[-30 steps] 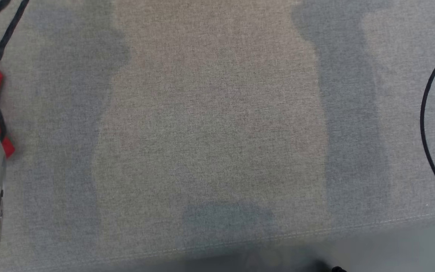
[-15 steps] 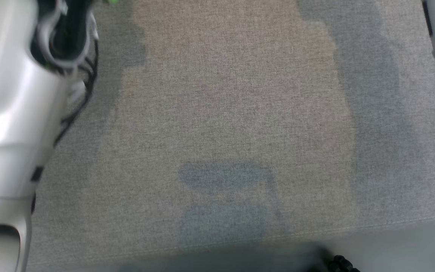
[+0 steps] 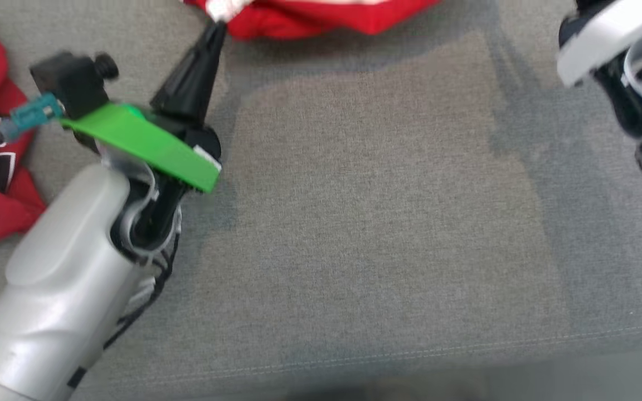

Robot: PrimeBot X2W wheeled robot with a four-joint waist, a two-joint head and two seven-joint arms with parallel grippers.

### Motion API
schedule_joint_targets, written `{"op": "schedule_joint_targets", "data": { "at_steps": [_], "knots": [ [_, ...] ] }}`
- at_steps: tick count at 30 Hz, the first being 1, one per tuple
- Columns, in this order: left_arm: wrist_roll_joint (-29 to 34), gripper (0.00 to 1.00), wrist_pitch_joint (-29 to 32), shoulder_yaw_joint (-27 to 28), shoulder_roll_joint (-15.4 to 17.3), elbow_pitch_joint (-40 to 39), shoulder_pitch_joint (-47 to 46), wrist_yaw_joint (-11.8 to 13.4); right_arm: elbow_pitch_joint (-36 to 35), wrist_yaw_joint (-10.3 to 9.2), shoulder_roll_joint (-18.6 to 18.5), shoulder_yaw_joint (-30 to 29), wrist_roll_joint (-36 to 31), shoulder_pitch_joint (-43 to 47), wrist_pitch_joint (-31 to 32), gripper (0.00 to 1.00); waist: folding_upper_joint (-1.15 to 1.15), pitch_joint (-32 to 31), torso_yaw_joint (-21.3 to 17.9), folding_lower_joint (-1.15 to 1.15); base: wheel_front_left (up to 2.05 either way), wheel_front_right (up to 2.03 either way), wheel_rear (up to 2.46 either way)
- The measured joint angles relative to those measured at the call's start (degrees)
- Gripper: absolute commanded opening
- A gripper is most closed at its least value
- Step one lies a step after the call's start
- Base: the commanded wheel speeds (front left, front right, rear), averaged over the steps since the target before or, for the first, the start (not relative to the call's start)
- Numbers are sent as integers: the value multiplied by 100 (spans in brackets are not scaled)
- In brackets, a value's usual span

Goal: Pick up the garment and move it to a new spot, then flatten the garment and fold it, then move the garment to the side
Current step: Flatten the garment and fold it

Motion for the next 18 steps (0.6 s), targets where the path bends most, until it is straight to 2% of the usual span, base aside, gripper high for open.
{"op": "schedule_joint_targets", "data": {
  "at_steps": [4,9,12,18],
  "knots": [
    [-216,0,-15,-216,56,-24,515,0,-320,0,-114,9,94,773,254,0,0,-360,24,0,0,0,0],
    [-481,0,67,-485,250,-19,1167,0,-990,1,-523,564,271,1579,680,0,0,-819,33,0,0,0,0],
    [-483,0,31,-625,271,53,1490,0,-1212,1,-798,738,467,1983,938,0,0,-1089,27,0,0,0,0],
    [-521,0,-68,-757,247,108,2118,34,-1585,1,-1049,822,961,2750,1399,0,0,-1610,10,0,0,0,0]
  ]
}}
